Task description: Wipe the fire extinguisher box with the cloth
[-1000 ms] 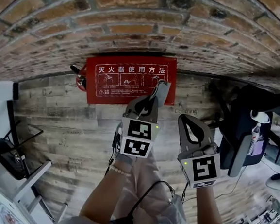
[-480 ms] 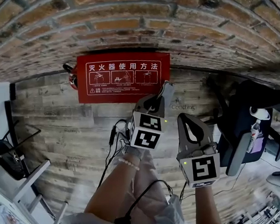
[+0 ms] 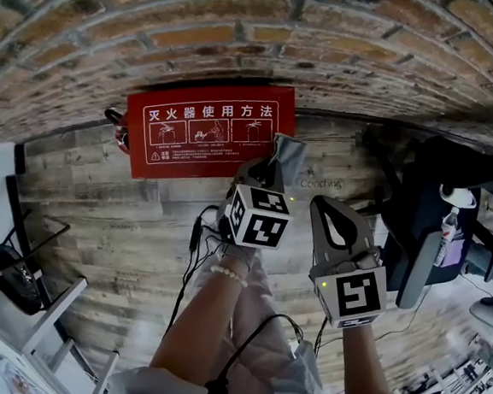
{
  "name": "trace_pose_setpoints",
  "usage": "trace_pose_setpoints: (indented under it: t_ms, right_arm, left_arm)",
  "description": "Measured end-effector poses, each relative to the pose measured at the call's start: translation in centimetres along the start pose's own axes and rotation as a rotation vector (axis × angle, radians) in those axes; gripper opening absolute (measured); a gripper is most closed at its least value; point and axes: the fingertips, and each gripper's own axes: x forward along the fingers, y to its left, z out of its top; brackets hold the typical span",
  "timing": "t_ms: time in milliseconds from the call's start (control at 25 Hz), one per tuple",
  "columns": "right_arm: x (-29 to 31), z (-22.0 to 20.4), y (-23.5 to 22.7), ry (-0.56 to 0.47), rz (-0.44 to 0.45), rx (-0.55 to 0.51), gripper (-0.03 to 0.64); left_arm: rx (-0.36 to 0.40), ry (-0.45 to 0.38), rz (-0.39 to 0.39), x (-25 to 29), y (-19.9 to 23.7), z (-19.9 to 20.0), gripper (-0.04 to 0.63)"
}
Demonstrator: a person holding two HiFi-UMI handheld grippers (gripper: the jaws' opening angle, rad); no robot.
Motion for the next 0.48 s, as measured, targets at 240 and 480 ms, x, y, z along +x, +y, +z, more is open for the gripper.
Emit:
trace_pose_setpoints:
  t_ms: [240,480]
  right_arm:
    - [0.22,-0.03,0.04,0.005,0.01,0.002,0.01]
    - [0.52,0.19,0.23,0.006,0.017,-0.001,0.011]
  left_arm:
    - [-0.004,-0.001,0.003,0.05,-0.03,-0.05,0.011]
    - [-0.001,-0.002,-0.002,0.06,-0.01,0.0,0.011]
